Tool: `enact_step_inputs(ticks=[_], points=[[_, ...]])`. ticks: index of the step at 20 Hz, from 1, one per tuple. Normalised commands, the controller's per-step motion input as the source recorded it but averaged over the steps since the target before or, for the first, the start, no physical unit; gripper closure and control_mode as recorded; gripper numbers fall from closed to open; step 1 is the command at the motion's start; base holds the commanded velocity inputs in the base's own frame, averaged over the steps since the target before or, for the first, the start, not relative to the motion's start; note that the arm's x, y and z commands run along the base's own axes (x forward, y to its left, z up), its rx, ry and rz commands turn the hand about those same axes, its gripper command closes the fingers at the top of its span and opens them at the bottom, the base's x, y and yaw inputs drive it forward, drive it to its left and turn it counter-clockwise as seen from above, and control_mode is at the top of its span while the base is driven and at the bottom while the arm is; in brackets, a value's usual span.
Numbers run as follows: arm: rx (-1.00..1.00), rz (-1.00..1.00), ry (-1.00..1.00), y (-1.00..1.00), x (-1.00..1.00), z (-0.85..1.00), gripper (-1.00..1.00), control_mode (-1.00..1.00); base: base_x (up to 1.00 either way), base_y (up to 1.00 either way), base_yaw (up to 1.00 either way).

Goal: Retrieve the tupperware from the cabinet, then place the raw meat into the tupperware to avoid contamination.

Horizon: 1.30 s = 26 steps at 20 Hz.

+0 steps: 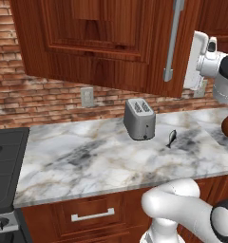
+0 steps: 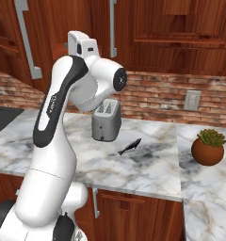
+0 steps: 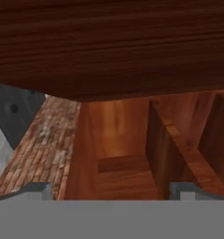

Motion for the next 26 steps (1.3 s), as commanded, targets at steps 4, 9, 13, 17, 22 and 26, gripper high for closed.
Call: enact_step_inputs(ticks=[4, 9, 13, 17, 22, 26], points=[[-0.03, 0.09, -0.12, 0.14, -0.77, 0.17, -1.0, -1.0, 0.0, 0.0, 0.0], [-0.06, 0.2, -0.02, 0.44, -0.57, -0.01, -1.0, -1.0, 0.0, 0.0, 0.0], [-0.07, 0.28, 0.04, 0.52, -0.46, -0.01, -1.0, -1.0, 0.0, 0.0, 0.0], [-0.06, 0.22, 0.03, 0.71, -0.46, 0.0, -1.0, -1.0, 0.0, 0.0, 0.0], [-0.1, 0.11, -0.03, 0.97, -0.41, 0.0, -1.0, -1.0, 0.0, 0.0, 0.0], [-0.1, 0.1, -0.04, 1.0, -0.39, -0.03, -1.0, -1.0, 0.0, 0.0, 0.0]])
